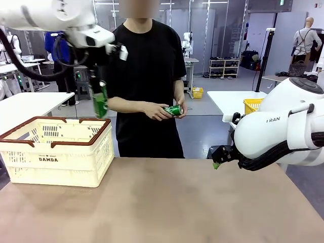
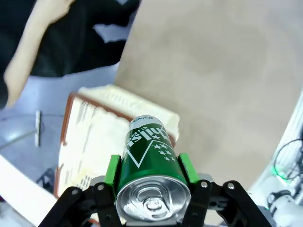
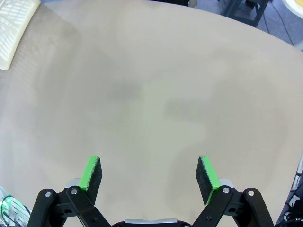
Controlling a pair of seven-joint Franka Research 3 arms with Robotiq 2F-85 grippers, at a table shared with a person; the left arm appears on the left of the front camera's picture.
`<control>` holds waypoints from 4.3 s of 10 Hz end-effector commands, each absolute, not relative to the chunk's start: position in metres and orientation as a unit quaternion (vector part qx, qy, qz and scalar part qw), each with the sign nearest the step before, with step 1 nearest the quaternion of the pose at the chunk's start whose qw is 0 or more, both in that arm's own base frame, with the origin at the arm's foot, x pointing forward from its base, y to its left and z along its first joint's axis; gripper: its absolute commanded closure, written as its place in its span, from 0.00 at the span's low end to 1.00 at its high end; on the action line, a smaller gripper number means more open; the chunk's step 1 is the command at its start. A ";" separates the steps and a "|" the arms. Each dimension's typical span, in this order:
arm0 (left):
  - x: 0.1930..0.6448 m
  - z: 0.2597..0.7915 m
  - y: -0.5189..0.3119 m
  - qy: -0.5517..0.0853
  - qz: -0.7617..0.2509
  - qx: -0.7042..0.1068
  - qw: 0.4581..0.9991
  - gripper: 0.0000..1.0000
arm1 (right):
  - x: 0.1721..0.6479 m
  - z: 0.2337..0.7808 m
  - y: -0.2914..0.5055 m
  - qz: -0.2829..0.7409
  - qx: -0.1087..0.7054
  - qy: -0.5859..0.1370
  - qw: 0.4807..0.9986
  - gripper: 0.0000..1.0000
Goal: Place the drinks into the Shopping basket.
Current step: Pick up one drink and place it into the Shopping basket.
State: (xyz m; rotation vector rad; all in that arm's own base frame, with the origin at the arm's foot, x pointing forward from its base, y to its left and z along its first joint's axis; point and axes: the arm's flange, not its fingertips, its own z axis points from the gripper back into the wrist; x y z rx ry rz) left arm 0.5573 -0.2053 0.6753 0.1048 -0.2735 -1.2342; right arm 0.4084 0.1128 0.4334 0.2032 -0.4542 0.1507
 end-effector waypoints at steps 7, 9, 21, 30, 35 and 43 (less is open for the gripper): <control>0.599 0.659 -0.035 -0.179 -0.298 -0.007 0.938 0.41 | 0.409 0.433 0.112 0.075 0.102 -0.224 0.966 0.00; 0.602 0.642 -0.014 -0.186 -0.246 0.005 0.951 0.41 | 0.409 0.433 0.112 0.075 0.102 -0.224 0.966 0.00; 0.628 0.583 0.016 -0.147 -0.194 -0.049 0.969 0.41 | 0.409 0.433 0.112 0.075 0.102 -0.224 0.966 0.00; 0.681 0.472 0.055 -0.092 -0.100 -0.058 0.989 0.41 | 0.409 0.433 0.112 0.075 0.102 -0.224 0.966 0.00; 0.683 0.428 0.068 -0.089 -0.081 -0.071 0.990 0.41 | 0.409 0.433 0.112 0.075 0.102 -0.224 0.966 0.00; 0.711 0.376 0.083 -0.056 -0.066 -0.081 0.993 0.41 | 0.409 0.433 0.112 0.075 0.102 -0.224 0.966 0.00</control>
